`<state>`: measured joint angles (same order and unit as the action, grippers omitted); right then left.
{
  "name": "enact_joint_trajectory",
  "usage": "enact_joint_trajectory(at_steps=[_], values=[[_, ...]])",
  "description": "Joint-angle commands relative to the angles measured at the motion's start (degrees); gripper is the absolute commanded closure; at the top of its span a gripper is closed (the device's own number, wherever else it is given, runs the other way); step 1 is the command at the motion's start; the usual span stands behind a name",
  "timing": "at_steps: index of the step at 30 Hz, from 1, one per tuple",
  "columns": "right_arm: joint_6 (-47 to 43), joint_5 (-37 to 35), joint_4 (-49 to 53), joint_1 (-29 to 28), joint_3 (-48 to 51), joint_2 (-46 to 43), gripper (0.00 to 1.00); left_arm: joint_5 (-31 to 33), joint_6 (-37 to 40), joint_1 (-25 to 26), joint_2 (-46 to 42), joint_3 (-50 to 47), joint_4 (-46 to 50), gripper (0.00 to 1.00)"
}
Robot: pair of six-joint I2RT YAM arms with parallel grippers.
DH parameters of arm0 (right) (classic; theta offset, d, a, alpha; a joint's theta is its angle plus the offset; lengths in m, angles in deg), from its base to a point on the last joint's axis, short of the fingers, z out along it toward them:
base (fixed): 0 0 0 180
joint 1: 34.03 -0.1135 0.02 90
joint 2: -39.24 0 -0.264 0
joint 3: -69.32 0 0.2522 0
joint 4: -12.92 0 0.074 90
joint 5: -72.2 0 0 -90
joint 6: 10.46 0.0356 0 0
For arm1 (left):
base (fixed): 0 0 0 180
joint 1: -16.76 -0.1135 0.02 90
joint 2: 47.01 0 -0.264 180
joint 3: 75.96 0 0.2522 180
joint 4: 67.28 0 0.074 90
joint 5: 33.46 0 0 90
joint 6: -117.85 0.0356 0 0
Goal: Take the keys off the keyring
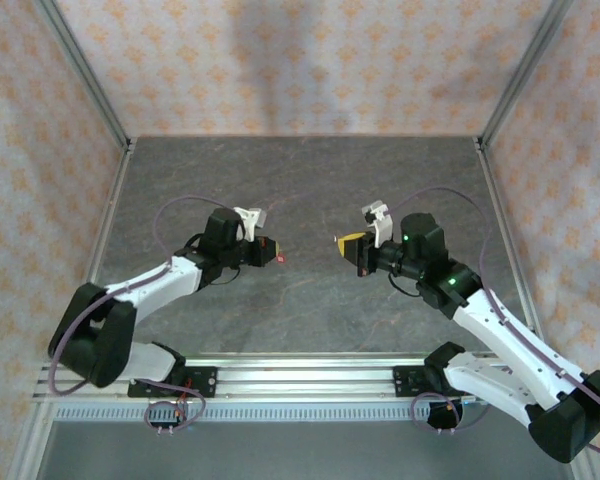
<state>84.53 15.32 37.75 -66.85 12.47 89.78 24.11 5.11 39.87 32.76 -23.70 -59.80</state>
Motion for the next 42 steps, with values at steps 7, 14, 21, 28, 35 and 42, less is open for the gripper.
enact_joint_trajectory(at_steps=[7, 14, 21, 28, 35, 42], values=[[2.8, -2.2, -3.7, 0.1, 2.0, 0.0, 1.0, 10.8, -0.1, -0.4, 6.8, 2.3, -4.1, 0.84], [5.0, -2.4, -6.3, 0.1, 3.5, 2.4, 1.0, 14.4, 2.0, -0.4, 0.2, 2.2, -0.9, 0.63], [8.8, -1.9, -12.5, 0.1, 4.2, 9.7, 1.0, 14.0, 3.2, -0.3, -11.7, 1.7, 5.8, 0.56], [12.6, -0.4, -24.0, 0.1, 4.6, 22.6, 1.0, 8.6, 3.4, 0.0, -23.0, -0.1, 9.8, 0.52], [17.4, 2.0, -32.2, 0.1, 2.4, 36.1, 1.0, 5.7, 2.0, 0.3, -28.9, -0.6, 13.3, 0.5], [19.3, 2.9, -35.5, 0.1, 0.8, 45.2, 1.0, 5.5, 2.3, 1.0, -30.9, 0.3, 18.8, 0.49]])
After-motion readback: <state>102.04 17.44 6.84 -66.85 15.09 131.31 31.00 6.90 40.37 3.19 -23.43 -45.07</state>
